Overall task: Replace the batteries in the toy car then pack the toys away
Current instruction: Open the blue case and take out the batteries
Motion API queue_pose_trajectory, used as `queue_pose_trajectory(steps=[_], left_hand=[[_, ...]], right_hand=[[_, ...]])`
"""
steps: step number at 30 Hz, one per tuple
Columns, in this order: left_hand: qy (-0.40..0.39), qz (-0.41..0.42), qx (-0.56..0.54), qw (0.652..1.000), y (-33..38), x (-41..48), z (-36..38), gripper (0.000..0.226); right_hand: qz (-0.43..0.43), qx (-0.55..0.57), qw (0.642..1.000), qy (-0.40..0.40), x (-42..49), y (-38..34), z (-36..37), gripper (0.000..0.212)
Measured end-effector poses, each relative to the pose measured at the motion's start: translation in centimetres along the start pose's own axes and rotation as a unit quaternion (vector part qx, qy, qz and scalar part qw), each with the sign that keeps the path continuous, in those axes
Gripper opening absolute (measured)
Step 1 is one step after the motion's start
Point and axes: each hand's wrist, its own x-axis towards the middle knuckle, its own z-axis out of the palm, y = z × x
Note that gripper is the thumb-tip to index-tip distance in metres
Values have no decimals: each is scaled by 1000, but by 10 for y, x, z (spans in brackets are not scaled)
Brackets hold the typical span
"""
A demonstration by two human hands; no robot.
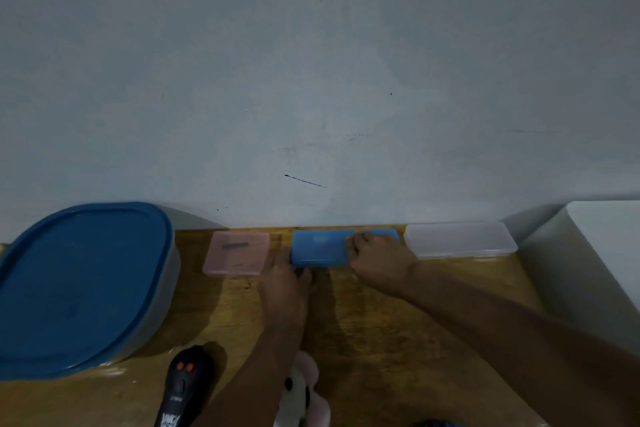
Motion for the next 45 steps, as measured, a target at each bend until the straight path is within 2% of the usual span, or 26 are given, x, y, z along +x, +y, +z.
queue_pose_trajectory(steps=[2, 5, 9, 13, 16, 17, 23, 26, 29, 34, 39, 45], left_hand=[[-5, 4, -5, 1000, 0, -2, -3, 40], [-21, 25, -24, 999, -2, -10, -10, 38], [-42, 56, -8, 998, -4, -16, -16, 47], [-50, 58, 12, 997, -1, -10, -18, 40], [-50, 40, -1, 998, 4, -8, -20, 37], [-50, 37, -1, 998, 5, -8, -20, 37], [-54, 34, -27, 998, 3, -9, -20, 38], [-51, 31, -33, 998, 2, -10, -20, 40], [-45, 26, -25, 998, 3, -9, -20, 41], [-44, 29, -45, 998, 6, -8, -23, 34], [-44, 30, -72, 996, 4, -6, -25, 30], [-47, 34, -71, 996, 0, -4, -28, 31]], right_hand=[[-3, 64, 997, 39, 0, 6, 3, 41], [7, 169, 984, 52, -8, 15, -8, 35], [14, 251, 958, 139, -16, 25, -2, 32], [42, 251, 945, 205, -12, 35, -2, 22], [112, 228, 934, 251, -4, 37, -3, 10], [131, 230, 930, 256, -1, 36, -4, 12], [186, 298, 912, 209, 2, 23, 10, 41], [213, 290, 912, 199, -1, 11, 15, 38], [203, 273, 922, 184, 1, -7, 20, 16], [253, 233, 924, 165, 5, -31, 20, 13], [254, 246, 925, 142, 1, -40, 23, 33], [297, 292, 903, 108, 6, -46, 21, 47]])
